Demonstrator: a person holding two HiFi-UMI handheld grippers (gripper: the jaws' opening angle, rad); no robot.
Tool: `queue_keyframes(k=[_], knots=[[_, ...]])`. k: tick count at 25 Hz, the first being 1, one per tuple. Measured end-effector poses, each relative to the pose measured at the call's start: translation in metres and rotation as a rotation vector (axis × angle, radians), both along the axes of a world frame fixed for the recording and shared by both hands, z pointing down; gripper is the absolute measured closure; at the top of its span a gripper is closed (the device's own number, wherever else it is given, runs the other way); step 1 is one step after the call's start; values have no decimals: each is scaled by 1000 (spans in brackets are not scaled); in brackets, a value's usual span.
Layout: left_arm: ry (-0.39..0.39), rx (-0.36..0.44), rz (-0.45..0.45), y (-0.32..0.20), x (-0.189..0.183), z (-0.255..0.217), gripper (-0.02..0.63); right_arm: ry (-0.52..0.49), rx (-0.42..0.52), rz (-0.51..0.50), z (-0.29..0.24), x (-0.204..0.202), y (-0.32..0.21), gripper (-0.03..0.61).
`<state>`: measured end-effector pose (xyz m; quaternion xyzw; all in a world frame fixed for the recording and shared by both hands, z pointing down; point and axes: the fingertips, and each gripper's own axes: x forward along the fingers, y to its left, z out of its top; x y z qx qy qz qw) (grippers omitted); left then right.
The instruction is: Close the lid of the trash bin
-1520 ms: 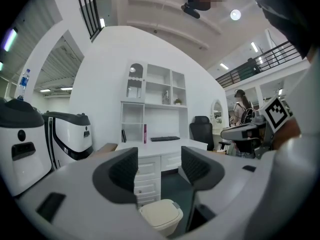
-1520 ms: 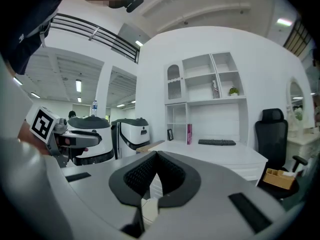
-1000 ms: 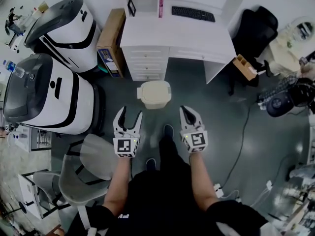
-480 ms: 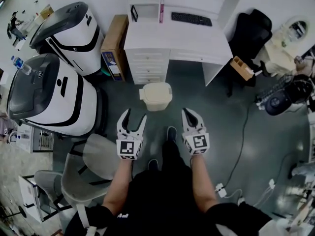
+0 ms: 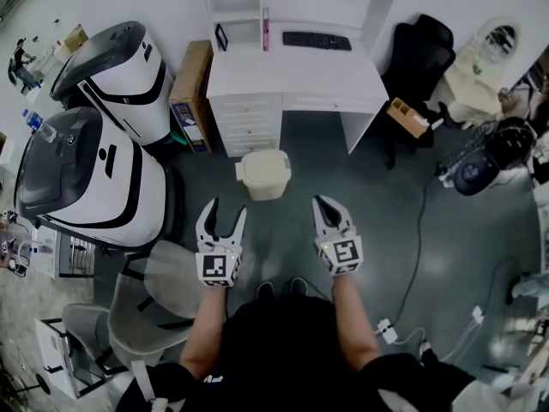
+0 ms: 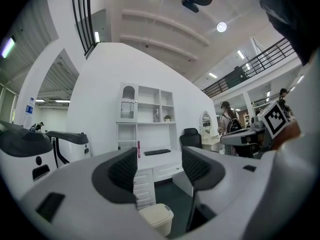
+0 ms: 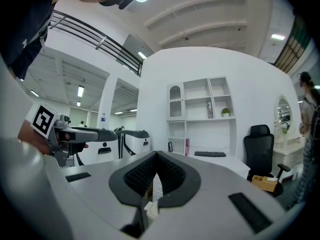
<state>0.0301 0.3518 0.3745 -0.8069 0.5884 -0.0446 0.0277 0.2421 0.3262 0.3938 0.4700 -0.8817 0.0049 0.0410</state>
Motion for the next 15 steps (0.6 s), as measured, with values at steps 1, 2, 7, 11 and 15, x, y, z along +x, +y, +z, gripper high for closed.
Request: queue_keyframes(k=[1, 2, 7, 11, 15], knots=[[7, -1, -8, 3, 2, -2, 354, 4, -1, -5, -1, 3, 3, 574], [18, -1, -15, 6, 5, -5, 355, 9, -2, -8, -1, 6, 5, 574], [33, -20, -23, 22, 29, 0, 356, 3, 27, -22, -9, 29, 15, 574], [51, -18, -27, 30, 45, 0, 356, 25, 26, -28, -5, 41, 22, 574], [25, -13, -52, 33, 45, 1, 442, 27, 13, -32, -4, 44, 26, 574]])
